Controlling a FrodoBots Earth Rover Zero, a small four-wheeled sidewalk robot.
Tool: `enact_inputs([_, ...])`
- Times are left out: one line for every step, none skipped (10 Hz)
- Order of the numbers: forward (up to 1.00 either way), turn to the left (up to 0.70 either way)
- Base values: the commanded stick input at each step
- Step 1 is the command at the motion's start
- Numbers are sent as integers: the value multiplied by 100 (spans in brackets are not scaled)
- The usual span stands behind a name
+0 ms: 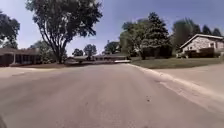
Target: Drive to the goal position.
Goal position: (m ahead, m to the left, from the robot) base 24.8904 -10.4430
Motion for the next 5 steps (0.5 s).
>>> enact_inputs([50,0])
enact_inputs([50,0])
enact_inputs([50,0])
enact_inputs([50,0])
enact_inputs([50,0])
